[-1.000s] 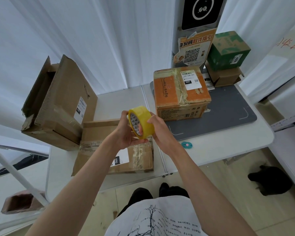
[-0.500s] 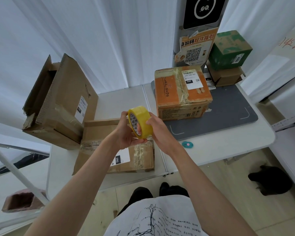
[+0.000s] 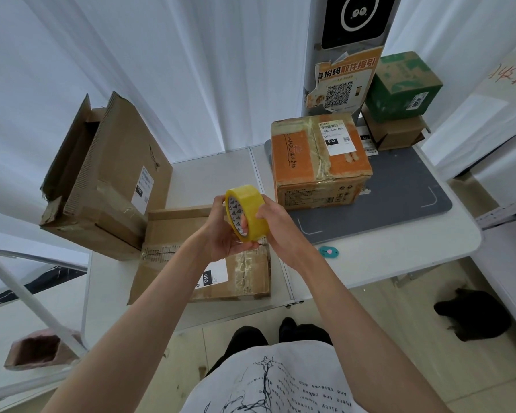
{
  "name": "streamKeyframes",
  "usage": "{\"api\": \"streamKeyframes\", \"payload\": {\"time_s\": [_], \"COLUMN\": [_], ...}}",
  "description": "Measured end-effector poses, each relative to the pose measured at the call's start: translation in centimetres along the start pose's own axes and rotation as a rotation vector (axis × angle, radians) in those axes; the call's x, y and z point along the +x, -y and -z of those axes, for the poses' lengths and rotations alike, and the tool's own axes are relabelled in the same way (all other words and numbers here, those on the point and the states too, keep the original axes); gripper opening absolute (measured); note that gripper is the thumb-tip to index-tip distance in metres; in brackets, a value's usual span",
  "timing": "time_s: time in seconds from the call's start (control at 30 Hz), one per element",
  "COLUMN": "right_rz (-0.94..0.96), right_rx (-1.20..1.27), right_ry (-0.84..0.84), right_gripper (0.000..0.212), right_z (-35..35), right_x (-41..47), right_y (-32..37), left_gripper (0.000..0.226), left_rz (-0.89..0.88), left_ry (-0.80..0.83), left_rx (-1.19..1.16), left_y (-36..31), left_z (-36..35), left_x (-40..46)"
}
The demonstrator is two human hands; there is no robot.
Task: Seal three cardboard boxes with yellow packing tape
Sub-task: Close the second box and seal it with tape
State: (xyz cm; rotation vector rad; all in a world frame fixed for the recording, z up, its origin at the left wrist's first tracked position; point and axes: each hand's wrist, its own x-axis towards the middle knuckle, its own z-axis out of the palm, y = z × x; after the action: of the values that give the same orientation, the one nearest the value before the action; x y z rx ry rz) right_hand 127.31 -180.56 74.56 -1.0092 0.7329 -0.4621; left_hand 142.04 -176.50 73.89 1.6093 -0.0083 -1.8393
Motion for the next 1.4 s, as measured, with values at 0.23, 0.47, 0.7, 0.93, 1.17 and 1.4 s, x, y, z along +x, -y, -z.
{"api": "streamKeyframes", "payload": {"time_s": [0.23,0.47,0.7,0.93,1.17,1.4], "right_rz": [-0.033,0.002,-0.253,-0.286,-0.158,-0.090], "right_rx": [-0.002,-0.006,0.112,0.453,0.364,0.266], "right_ry": [-0.091,-0.058,-0.104,0.054,0.111,0.106], "right_gripper": [0.023,0.026,0.025,0.040,0.037,0.032], "right_z": [0.0,-0.2,0.5,1.4,1.4,1.6], "right_x": [-0.1,-0.7,-0.9,-0.9,-1.2,-1.1], "right_y": [0.4,-0.2,1.2,1.5,0.8,0.6], "left_gripper": [0.092,0.091,0.042,0.030,0.026,0.027], "left_rz": [-0.022,-0.010,-1.045,-1.077,-1.038,-0.973], "left_ry": [-0.018,0.064,-0.226,-0.129,-0.250,-0.332], "left_rx": [-0.009,-0.053,0.699,0.979,0.817,0.678], "left_y": [0.1,0.5,1.3,-0.2,1.4,1.5], "left_z": [-0.6,-0.4,0.6,1.7,0.9,0.1], "left_x": [0.0,0.1,-1.4,-1.7,-0.3,0.1]}}
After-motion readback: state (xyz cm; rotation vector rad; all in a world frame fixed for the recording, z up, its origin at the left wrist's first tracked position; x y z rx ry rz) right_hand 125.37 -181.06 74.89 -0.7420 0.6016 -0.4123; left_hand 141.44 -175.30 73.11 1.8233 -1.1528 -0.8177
